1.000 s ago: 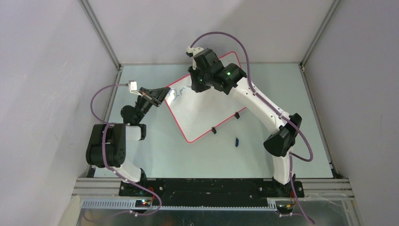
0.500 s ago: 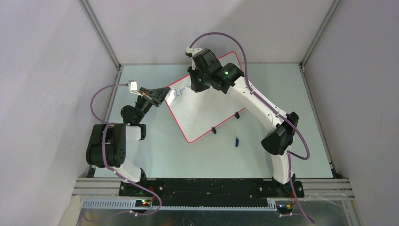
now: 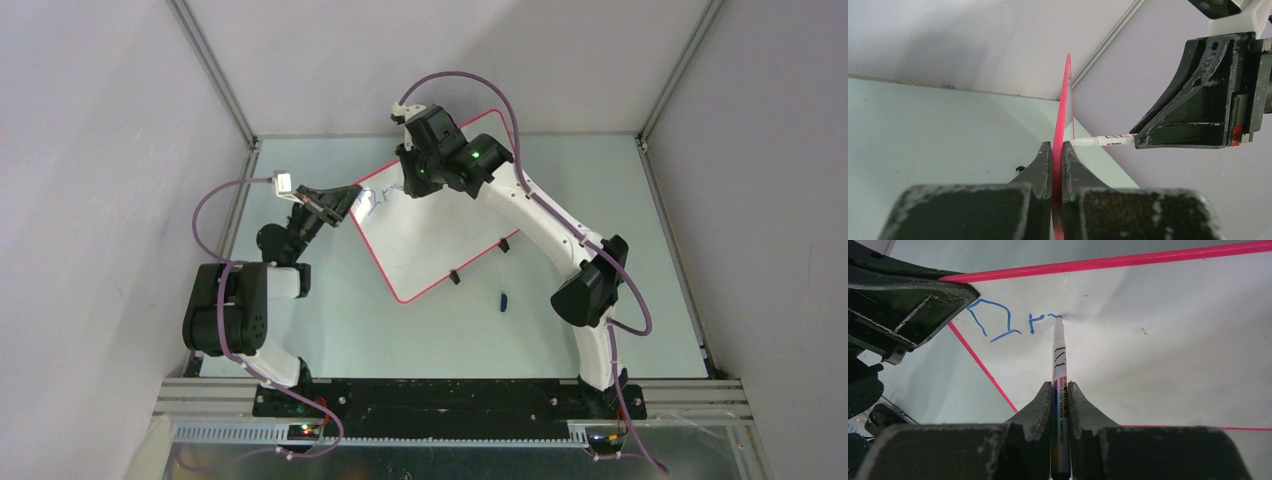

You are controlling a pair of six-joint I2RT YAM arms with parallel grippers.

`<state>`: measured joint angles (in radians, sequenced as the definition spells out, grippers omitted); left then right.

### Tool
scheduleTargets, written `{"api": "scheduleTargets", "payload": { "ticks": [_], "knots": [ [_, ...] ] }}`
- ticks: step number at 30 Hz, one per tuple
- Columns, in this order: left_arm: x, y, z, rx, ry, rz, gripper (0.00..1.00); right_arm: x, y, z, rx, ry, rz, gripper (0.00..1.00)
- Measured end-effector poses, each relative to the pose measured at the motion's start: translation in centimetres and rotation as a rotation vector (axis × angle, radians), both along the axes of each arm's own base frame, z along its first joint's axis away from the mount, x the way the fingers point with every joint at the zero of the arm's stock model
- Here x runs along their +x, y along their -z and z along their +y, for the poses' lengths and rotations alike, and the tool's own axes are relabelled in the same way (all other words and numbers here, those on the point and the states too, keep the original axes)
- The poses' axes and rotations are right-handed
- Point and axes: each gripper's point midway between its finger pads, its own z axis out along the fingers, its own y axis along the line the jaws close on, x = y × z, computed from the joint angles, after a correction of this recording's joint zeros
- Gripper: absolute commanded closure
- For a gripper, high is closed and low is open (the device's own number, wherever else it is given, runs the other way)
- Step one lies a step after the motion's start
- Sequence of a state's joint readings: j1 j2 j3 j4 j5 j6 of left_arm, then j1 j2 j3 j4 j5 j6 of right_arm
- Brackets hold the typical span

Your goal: Write a sentence on the whiteboard

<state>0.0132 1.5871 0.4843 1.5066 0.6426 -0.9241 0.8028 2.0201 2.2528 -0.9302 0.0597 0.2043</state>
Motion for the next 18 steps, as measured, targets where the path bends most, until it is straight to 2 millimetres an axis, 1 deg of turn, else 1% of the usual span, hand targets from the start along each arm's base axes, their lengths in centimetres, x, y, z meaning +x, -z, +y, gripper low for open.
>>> {"api": "scheduleTargets", "payload": {
  "ticks": [18],
  "knots": [
    [0.02,0.01,0.02,-0.001,-0.001,0.001,0.99,0.58,0.49,-0.8,-0.02,0.027,0.013,1.0]
  ]
}}
